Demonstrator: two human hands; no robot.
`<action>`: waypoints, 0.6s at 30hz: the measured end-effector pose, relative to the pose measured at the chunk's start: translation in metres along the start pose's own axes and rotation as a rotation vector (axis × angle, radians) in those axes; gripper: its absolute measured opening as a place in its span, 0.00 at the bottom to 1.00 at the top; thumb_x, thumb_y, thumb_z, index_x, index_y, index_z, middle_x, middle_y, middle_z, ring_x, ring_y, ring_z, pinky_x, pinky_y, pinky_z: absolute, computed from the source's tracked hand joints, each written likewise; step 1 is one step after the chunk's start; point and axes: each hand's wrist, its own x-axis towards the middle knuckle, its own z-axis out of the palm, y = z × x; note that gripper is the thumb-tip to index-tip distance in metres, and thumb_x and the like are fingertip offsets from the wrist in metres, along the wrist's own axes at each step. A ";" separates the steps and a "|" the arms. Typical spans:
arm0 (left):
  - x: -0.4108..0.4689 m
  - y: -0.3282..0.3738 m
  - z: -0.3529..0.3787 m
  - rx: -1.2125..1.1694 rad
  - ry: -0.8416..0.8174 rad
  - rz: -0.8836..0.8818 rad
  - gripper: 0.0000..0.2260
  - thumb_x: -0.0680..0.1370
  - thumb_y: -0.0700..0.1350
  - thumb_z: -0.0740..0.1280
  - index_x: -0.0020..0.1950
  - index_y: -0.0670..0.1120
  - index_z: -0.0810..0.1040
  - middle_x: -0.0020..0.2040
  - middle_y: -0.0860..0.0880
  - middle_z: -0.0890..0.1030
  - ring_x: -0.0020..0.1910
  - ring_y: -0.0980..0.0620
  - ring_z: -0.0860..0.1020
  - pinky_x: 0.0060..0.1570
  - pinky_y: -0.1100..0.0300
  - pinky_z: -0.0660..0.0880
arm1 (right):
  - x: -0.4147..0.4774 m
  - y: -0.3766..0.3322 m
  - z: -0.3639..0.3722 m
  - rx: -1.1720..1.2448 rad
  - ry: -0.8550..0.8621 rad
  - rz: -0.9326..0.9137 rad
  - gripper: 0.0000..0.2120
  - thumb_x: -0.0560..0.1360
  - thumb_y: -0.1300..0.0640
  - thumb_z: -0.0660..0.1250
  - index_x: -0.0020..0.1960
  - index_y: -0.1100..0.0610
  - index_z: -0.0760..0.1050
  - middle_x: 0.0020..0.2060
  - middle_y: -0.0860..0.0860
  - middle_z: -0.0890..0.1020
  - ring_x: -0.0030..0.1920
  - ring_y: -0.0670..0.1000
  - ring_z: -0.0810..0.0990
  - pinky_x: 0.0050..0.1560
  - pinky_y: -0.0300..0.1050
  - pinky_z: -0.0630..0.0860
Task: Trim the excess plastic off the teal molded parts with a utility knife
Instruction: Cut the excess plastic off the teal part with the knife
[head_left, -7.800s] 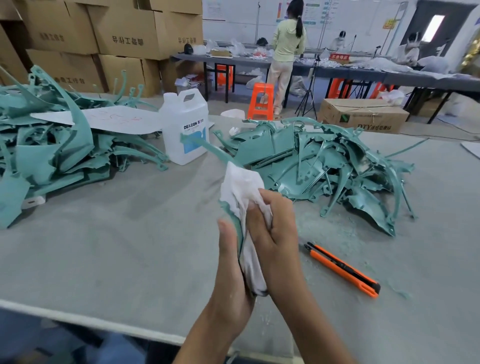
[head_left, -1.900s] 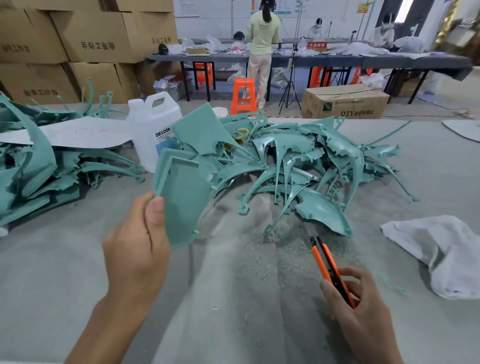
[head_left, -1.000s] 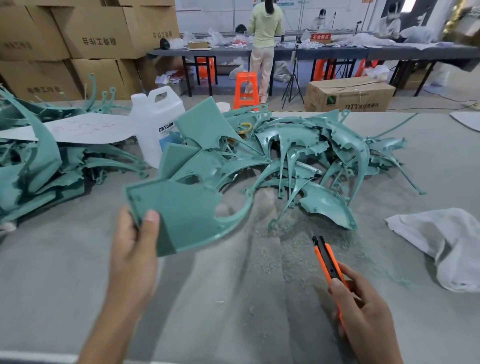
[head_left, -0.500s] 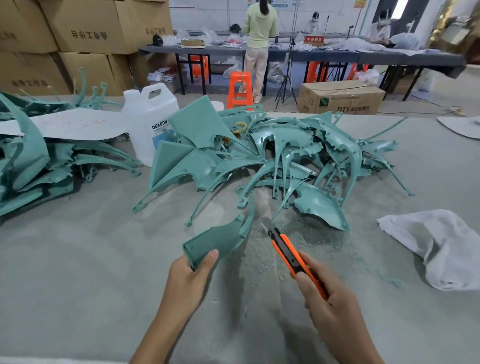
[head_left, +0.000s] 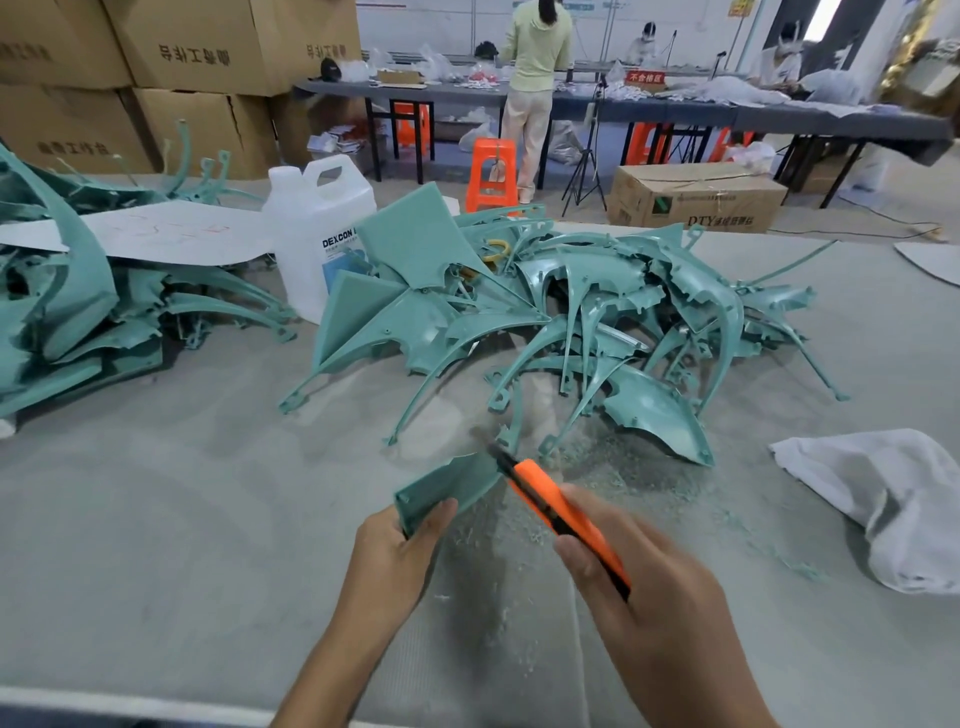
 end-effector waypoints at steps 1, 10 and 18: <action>0.000 -0.001 0.000 -0.013 -0.004 -0.006 0.15 0.72 0.67 0.70 0.51 0.60 0.85 0.34 0.58 0.82 0.32 0.60 0.75 0.34 0.63 0.73 | -0.002 -0.005 0.001 -0.025 0.006 -0.036 0.17 0.79 0.41 0.64 0.67 0.38 0.75 0.46 0.41 0.81 0.42 0.44 0.79 0.39 0.39 0.74; 0.002 -0.009 0.000 0.055 -0.019 -0.008 0.26 0.69 0.71 0.66 0.39 0.48 0.81 0.32 0.51 0.71 0.33 0.54 0.66 0.37 0.56 0.65 | -0.008 -0.013 -0.003 0.053 0.010 -0.040 0.18 0.76 0.41 0.66 0.65 0.41 0.79 0.43 0.39 0.82 0.40 0.41 0.78 0.41 0.31 0.74; -0.001 -0.002 0.001 0.092 -0.028 -0.013 0.12 0.73 0.64 0.67 0.40 0.58 0.83 0.38 0.52 0.76 0.37 0.54 0.71 0.40 0.57 0.68 | 0.010 0.007 -0.003 0.094 -0.003 0.084 0.20 0.75 0.40 0.63 0.66 0.36 0.76 0.45 0.32 0.81 0.44 0.37 0.79 0.41 0.31 0.73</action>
